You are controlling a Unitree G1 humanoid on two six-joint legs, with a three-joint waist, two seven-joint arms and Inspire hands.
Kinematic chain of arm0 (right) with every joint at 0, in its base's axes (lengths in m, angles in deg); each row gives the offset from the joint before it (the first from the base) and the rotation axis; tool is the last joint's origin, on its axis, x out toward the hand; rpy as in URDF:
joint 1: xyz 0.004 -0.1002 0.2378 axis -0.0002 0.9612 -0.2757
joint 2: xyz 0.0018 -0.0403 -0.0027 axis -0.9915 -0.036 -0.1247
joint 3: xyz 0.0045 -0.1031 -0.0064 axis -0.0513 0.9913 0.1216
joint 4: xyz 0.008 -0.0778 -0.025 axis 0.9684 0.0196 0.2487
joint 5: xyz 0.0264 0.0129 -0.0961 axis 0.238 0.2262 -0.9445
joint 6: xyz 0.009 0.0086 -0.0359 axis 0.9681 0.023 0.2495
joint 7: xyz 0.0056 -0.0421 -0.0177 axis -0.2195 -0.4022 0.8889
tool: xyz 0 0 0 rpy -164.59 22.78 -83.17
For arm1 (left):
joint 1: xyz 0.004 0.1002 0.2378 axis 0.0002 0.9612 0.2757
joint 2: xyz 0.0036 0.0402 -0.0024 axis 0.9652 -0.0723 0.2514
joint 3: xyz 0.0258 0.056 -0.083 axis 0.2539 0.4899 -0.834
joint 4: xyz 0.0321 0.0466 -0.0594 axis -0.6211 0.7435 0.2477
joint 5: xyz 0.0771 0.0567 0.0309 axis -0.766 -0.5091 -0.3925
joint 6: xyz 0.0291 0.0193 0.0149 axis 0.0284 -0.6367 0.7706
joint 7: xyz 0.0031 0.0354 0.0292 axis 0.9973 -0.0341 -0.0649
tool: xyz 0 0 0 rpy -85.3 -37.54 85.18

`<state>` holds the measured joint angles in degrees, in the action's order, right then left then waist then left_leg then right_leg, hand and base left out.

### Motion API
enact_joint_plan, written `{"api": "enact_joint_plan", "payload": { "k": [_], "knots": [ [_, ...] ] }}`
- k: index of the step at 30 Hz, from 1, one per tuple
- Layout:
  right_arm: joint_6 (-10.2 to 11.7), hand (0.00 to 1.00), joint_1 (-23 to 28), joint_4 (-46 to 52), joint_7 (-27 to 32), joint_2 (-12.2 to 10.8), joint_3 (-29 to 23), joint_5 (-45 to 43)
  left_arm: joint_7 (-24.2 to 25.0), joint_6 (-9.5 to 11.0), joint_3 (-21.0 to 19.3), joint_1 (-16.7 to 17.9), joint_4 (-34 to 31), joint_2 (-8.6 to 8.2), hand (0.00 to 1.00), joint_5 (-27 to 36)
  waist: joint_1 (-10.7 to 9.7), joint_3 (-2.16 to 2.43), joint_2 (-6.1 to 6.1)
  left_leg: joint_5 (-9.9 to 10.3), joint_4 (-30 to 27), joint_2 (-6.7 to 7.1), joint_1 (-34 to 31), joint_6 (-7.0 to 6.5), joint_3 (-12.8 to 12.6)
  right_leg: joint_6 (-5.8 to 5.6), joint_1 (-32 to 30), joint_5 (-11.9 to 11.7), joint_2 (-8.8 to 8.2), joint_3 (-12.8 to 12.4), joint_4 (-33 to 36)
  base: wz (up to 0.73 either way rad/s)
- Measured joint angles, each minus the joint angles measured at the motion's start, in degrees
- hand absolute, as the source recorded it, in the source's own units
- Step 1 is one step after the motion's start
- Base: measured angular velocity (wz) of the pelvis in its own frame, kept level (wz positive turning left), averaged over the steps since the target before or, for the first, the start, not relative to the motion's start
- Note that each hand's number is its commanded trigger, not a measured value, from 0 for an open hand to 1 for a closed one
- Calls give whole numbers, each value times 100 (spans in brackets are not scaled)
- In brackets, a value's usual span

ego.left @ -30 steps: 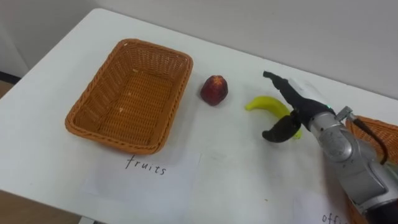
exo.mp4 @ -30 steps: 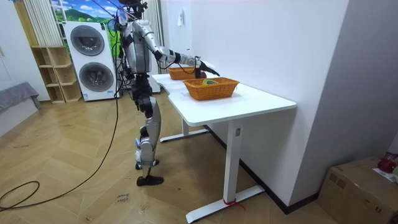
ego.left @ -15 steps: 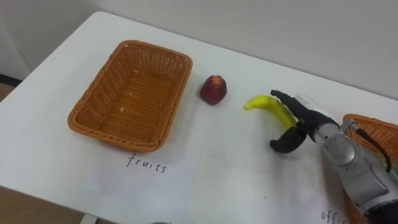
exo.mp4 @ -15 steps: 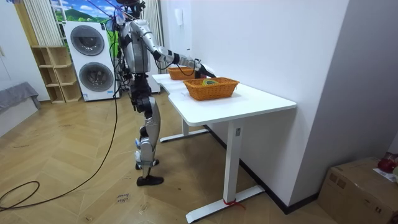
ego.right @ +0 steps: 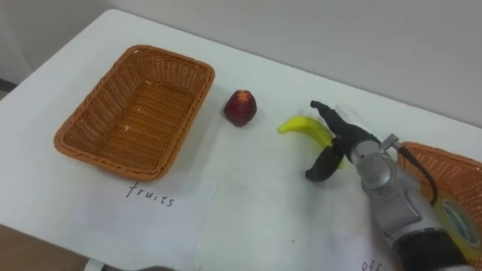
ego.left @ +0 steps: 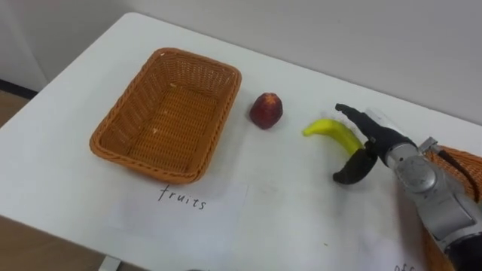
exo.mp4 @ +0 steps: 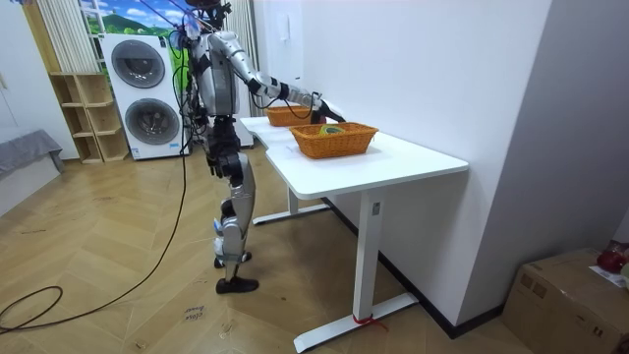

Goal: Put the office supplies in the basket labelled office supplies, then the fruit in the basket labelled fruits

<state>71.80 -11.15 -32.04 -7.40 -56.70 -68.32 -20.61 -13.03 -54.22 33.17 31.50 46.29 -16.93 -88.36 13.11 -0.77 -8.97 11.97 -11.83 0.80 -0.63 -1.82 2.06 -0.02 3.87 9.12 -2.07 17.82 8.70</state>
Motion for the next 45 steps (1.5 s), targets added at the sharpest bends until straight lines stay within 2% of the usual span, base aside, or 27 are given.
{"api": "enact_joint_plan", "payload": {
  "k": [7,12,16,20,21,26,27,28,29,30,35,37,45],
  "knots": [
    [-3,0,-85,-159,23,22,10,101,35,-6,102,-10,-71,54,0,1,3,-1,2,-2,0,0,-31,4,43,0,-2,0,-4,93,-3,2],
    [-11,0,-215,-246,-279,41,11,48,188,-35,86,15,-64,62,0,-10,33,4,-5,-17,1,7,-40,17,77,0,2,0,-1,136,-2,3],
    [-10,0,-297,-386,-579,77,26,4,341,-43,99,-11,-8,76,0,-11,63,35,-68,-43,-14,18,-62,34,170,0,15,0,3,229,-4,12],
    [-12,0,-407,-592,-823,172,87,25,453,-67,108,-40,57,90,0,-10,136,6,-135,-53,-47,6,-74,45,228,0,27,1,8,266,-7,8],
    [-23,0,-525,-696,-905,247,235,51,484,-73,108,-71,102,92,0,-9,143,5,-139,-55,-41,1,-76,47,247,0,28,1,4,274,-7,4],
    [-123,0,-733,-829,-1391,352,523,53,614,-76,94,-197,224,218,0,-10,255,-36,-212,-75,12,4,-72,64,253,1,25,0,19,275,-11,0],
    [-131,5,-754,-902,-1443,367,513,51,680,-74,94,-229,224,234,0,-11,295,-40,-225,-77,11,10,-70,67,256,1,30,0,21,276,-11,0],
    [-134,39,-763,-945,-1485,375,515,48,713,-64,94,-246,220,239,0,-16,314,-45,-237,-79,11,19,-65,69,268,1,42,0,23,279,-11,4],
    [-130,80,-776,-983,-1522,375,515,49,723,-62,94,-249,220,239,0,-19,319,-46,-240,-79,10,19,-61,70,272,1,49,1,24,278,-11,4],
    [-130,100,-821,-1084,-1652,374,519,49,773,-62,94,-252,220,240,0,-44,331,-49,-245,-79,10,19,-43,70,276,1,67,0,25,279,-11,3],
    [-156,100,-908,-1256,-1611,379,508,-99,916,-61,101,-299,221,293,0,-68,439,-59,-285,-77,22,20,7,69,288,1,111,0,26,295,-12,0],
    [-251,100,-1025,-1349,-1574,381,482,-175,940,-56,102,-311,221,342,0,-68,461,-53,-297,-78,20,23,7,70,302,1,119,0,25,315,-12,2],
    [-318,100,-1058,-1368,-1588,391,469,-185,1008,-57,101,-355,242,368,0,-66,457,-47,-311,-78,9,25,10,69,306,1,121,0,21,360,-12,1]
  ]
}}
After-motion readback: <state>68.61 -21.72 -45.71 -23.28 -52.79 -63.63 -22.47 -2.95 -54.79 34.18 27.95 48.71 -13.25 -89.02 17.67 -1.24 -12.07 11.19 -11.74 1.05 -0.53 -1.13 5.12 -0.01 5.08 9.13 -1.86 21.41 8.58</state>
